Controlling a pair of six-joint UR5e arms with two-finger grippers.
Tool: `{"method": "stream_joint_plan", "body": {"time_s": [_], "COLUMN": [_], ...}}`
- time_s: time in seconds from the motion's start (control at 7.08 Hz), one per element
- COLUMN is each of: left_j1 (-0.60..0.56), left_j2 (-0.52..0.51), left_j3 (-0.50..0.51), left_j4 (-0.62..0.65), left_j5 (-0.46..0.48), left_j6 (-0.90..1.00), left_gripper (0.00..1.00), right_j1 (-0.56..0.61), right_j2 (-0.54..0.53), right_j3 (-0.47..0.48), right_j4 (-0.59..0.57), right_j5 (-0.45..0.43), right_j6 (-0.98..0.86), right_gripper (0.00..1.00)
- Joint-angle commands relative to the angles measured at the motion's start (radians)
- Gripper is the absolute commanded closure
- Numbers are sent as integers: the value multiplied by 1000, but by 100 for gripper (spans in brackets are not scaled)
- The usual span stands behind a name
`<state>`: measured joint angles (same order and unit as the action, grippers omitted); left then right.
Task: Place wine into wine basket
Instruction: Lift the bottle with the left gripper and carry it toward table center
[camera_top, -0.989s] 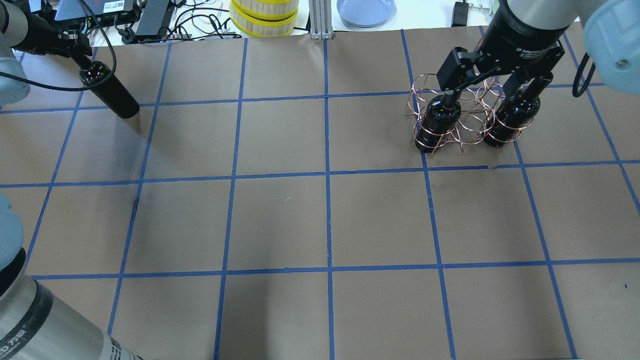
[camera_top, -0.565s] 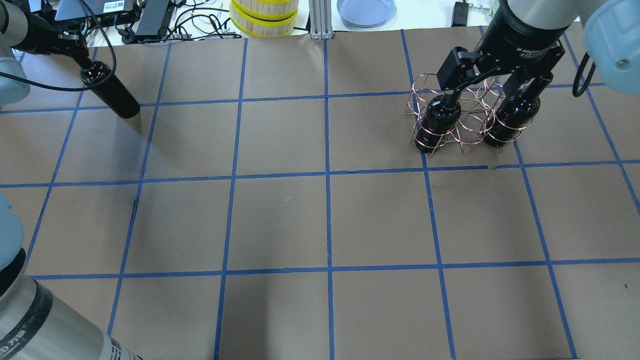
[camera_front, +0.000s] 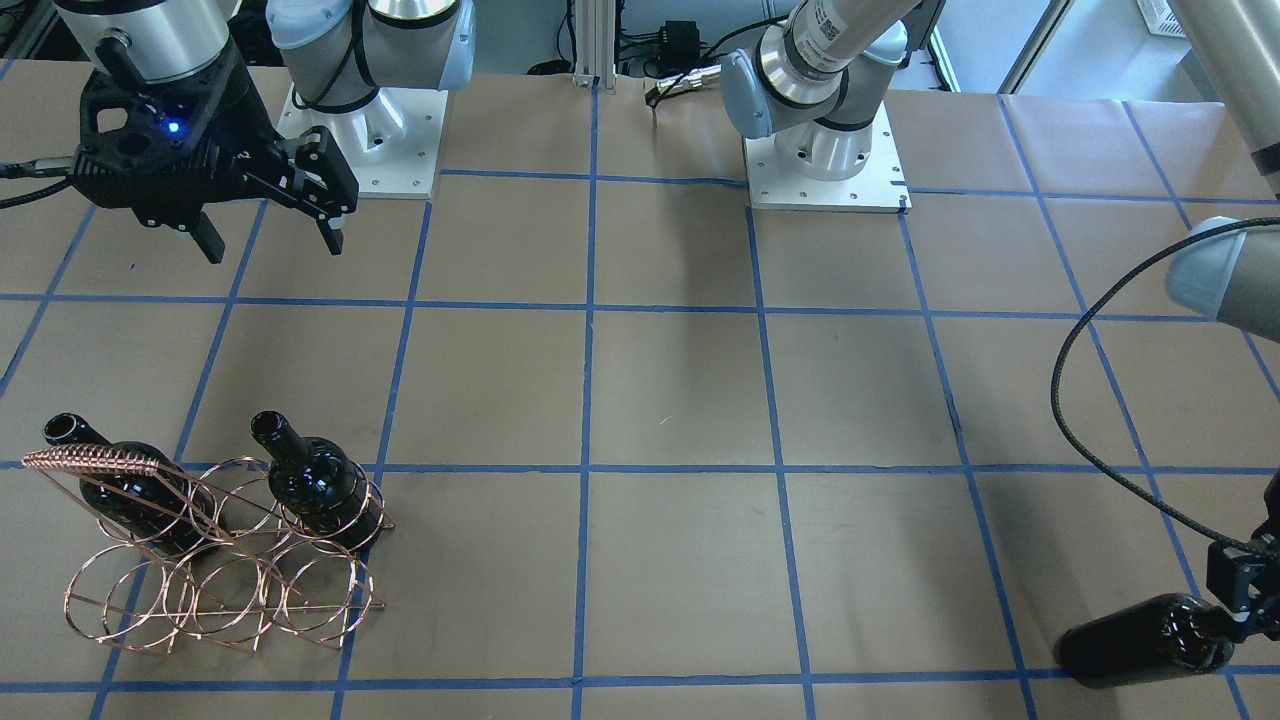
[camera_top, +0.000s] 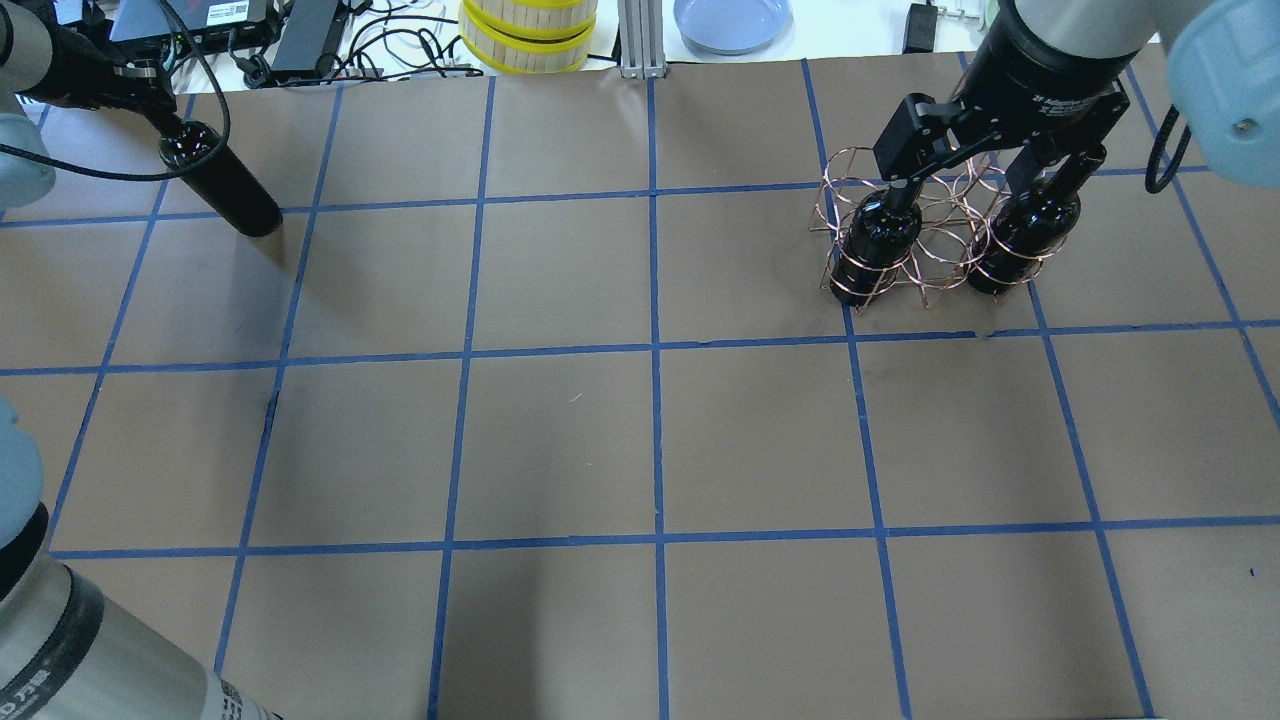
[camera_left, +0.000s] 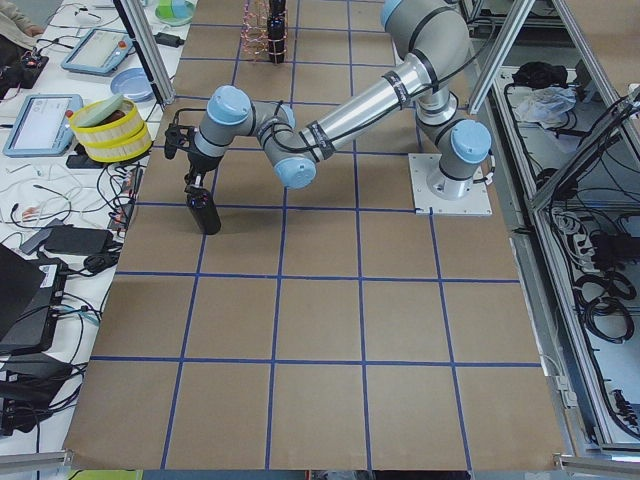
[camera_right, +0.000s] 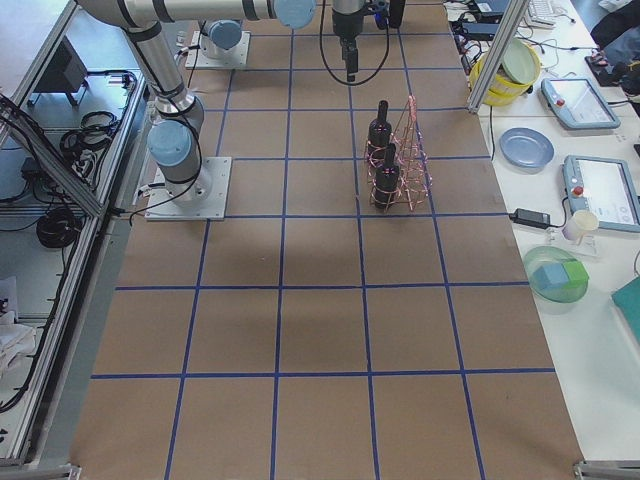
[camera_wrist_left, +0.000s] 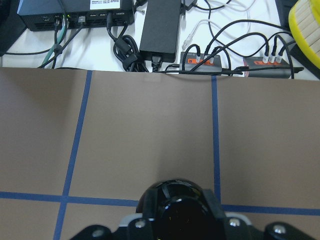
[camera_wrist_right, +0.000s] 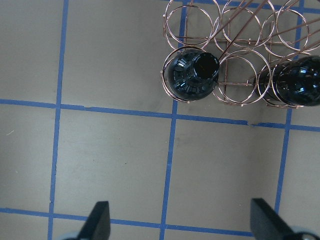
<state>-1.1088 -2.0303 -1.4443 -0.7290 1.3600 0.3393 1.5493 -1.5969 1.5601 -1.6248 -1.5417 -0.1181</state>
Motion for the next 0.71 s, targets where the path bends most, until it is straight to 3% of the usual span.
{"method": "stream_joint_plan", "body": {"time_s": [0.0, 0.14, 0.57], "left_j1": [-52, -98, -262], "left_j2": [69, 112, 260], "left_j3": [-8, -34, -157], "left_j4": [-61, -87, -87], "left_j5": [28, 89, 93], "left_j6": [-35, -84, -239], "left_gripper": [100, 100, 100], "right_j1": [0, 0, 0], "right_j2": [0, 0, 0], "right_j3": [0, 0, 0], "right_j4": [-1, -1, -1], "right_j5": [0, 0, 0], "right_j6": [-1, 0, 0], "right_gripper": [0, 0, 0]}}
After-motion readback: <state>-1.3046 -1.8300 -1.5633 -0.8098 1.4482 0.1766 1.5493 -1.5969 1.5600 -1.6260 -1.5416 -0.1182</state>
